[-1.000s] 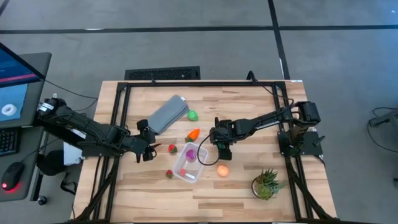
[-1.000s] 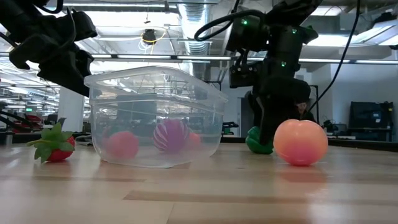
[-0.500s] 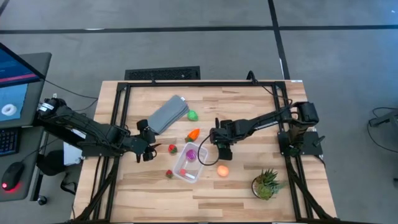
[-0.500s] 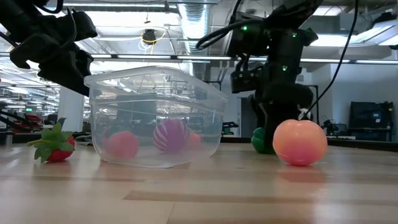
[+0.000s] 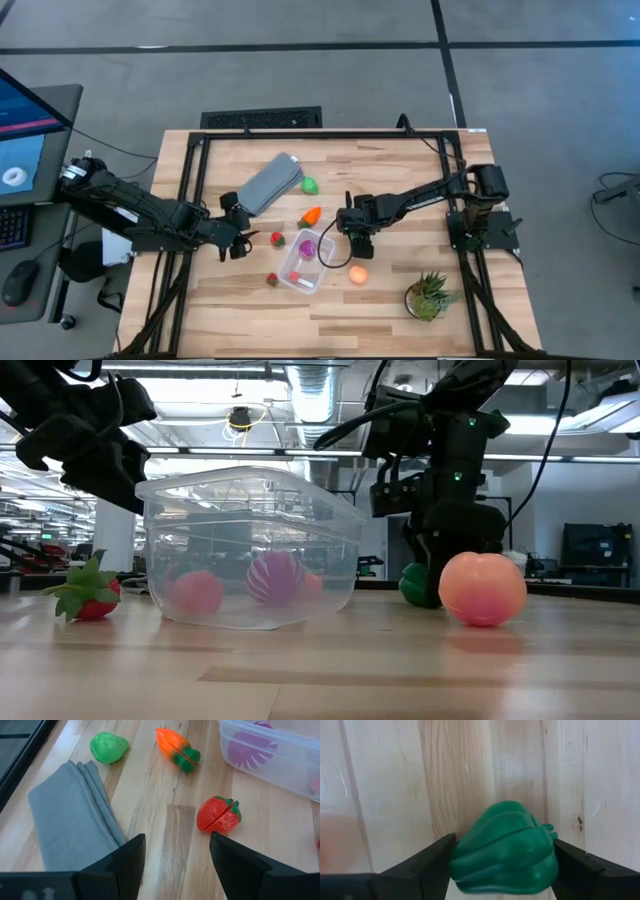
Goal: Pick and placing Produce into tupperware
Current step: Put the green bell pepper into the transparent bin
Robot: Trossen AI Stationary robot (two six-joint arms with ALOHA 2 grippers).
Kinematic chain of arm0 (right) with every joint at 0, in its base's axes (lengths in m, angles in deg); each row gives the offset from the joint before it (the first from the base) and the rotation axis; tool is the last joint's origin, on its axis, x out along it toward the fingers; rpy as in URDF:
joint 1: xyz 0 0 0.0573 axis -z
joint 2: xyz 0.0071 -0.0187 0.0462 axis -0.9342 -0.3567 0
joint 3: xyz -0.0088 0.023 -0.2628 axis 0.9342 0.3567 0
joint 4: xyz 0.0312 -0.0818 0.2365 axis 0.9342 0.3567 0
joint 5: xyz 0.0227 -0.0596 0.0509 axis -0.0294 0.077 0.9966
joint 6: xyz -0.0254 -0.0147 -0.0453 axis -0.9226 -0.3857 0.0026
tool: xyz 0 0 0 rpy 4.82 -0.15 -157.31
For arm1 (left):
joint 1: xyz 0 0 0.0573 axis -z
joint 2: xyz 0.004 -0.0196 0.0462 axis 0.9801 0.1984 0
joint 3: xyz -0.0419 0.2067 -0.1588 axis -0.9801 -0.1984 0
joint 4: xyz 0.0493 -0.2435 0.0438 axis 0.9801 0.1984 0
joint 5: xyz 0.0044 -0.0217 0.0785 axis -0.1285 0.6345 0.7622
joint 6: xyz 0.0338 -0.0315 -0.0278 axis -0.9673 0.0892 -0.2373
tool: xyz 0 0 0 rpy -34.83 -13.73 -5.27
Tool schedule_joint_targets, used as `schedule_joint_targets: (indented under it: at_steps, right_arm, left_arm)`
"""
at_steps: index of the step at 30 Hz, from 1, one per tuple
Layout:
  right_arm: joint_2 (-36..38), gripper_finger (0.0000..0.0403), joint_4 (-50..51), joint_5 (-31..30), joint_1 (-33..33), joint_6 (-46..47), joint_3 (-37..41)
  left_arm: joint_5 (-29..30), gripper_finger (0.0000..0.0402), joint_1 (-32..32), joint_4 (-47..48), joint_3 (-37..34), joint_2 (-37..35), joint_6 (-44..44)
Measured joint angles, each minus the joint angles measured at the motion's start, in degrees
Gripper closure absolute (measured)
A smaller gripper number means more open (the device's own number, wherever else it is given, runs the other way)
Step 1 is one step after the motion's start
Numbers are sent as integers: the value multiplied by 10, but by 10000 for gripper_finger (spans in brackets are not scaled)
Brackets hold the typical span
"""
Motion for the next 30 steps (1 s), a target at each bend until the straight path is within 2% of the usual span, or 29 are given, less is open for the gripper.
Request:
schedule_joint_targets:
  at_steps: [14,30]
  right_arm:
    - [30,117,26,-23,1,3,2]
    - [156,117,32,-39,-29,29,2]
  left_arm:
    - [0,191,0,0,0,0,0]
    - [0,191,0,0,0,0,-1]
